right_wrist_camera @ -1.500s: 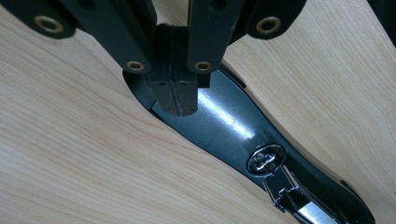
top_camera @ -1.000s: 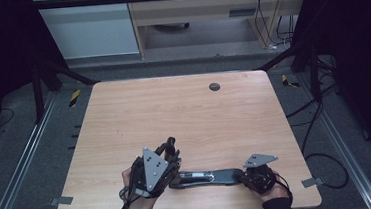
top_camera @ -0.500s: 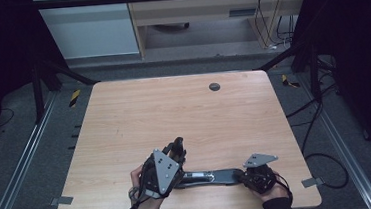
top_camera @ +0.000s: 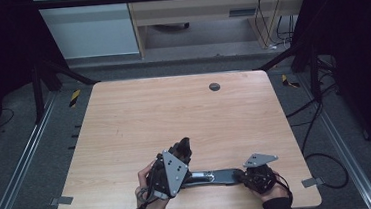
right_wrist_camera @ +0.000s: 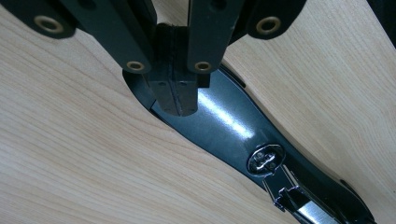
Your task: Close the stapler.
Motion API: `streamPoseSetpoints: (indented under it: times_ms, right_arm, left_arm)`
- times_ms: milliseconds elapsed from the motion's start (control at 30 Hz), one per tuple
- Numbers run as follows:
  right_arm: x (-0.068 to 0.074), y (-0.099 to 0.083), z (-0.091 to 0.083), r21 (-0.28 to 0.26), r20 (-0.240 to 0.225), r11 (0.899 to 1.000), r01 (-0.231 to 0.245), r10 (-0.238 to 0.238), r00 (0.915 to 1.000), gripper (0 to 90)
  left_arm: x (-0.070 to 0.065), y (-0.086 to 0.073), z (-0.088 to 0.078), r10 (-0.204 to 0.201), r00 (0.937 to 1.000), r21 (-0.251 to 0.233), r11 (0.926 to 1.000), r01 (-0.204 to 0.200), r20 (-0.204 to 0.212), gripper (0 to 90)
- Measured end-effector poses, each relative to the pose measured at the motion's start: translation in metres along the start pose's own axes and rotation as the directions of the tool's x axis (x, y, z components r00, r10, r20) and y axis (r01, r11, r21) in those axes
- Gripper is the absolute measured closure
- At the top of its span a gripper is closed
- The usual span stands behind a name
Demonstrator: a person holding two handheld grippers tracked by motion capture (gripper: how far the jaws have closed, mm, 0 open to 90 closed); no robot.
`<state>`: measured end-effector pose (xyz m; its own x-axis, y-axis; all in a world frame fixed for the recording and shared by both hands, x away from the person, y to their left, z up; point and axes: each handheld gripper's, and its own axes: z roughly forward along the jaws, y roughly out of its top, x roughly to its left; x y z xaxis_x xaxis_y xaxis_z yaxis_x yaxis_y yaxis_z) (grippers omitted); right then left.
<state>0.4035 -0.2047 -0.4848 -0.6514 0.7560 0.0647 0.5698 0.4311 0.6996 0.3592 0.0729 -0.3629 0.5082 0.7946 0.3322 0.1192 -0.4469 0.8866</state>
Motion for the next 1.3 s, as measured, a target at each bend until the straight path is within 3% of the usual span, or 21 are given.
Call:
streamPoseSetpoints:
  times_ms: [533,867,900,1033,1300]
  right_arm:
    - [0.0,0.0,0.0,0.004,0.001,1.0,-0.004,0.004,1.0,90.0]
    - [0.0,0.0,0.0,0.001,-0.003,1.0,-0.002,0.002,1.0,90.0]
    - [0.0,0.0,0.0,0.0,-0.003,1.0,-0.003,0.003,1.0,90.0]
    - [0.0,0.0,0.0,0.003,-0.004,1.0,-0.001,0.001,1.0,90.0]
    - [-0.001,0.0,0.001,-0.001,-0.008,1.0,0.003,-0.003,1.0,90.0]
  left_arm:
    - [-0.017,0.001,0.007,0.065,0.9975,-0.011,0.9978,-0.065,-0.029,58.4]
    - [-0.03,0.002,0.013,0.121,0.9912,-0.01,0.9925,-0.122,-0.053,58.7]
    - [-0.036,0.002,0.015,0.147,0.9873,-0.007,0.989,-0.148,-0.059,58.7]
    - [-0.047,0.002,0.02,0.185,0.9799,-0.004,0.9826,-0.186,-0.074,58.6]
    - [-0.06,0.003,0.027,0.229,0.97,0.01,0.9734,-0.229,-0.081,58.2]
